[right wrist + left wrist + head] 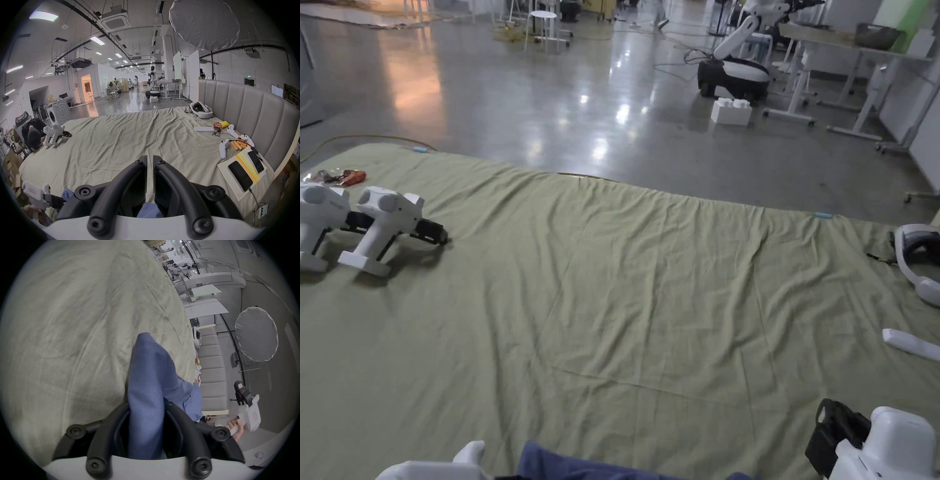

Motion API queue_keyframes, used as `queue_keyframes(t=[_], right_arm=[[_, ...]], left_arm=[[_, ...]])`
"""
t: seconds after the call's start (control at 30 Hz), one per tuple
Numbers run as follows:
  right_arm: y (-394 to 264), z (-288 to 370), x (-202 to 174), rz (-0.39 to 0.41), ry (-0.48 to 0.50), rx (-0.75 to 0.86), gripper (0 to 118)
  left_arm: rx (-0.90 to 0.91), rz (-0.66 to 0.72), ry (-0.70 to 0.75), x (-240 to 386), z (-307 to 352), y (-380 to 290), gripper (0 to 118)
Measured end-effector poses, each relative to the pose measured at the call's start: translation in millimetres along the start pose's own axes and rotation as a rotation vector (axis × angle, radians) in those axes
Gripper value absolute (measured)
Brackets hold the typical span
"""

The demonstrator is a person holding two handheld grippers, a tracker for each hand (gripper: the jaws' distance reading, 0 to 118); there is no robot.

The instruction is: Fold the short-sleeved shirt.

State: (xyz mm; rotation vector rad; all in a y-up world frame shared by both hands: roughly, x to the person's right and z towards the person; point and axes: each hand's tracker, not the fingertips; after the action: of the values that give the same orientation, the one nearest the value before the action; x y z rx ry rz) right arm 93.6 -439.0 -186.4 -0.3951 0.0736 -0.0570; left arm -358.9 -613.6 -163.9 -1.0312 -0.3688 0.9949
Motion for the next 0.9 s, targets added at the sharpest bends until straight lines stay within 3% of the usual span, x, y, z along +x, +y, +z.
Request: queue_keyframes(t=[0.1, 0.3, 0.63, 0.9], right_arm=[[-0.3, 1.5, 0.2, 0.001, 0.014, 0.019, 10], [3.3, -0.4, 5.1, 0.014, 0.012, 0.028, 10], [3.2, -1.2, 16.7, 0.001, -0.002, 0.031, 10], [-4.3, -5.0, 21.9, -0.037, -0.003, 0.008, 10]], left_arm=[[0.009, -0.020, 0.018, -4.7, 3.9, 5.0, 16], [0.038, -0.070, -0.002, 9.6, 34.7, 9.6, 15], [0.143, -0.169, 0.293, 67.3, 123.9, 36.5, 15], [0.127, -0.306, 0.433, 135.2, 113.5, 19.9, 15]])
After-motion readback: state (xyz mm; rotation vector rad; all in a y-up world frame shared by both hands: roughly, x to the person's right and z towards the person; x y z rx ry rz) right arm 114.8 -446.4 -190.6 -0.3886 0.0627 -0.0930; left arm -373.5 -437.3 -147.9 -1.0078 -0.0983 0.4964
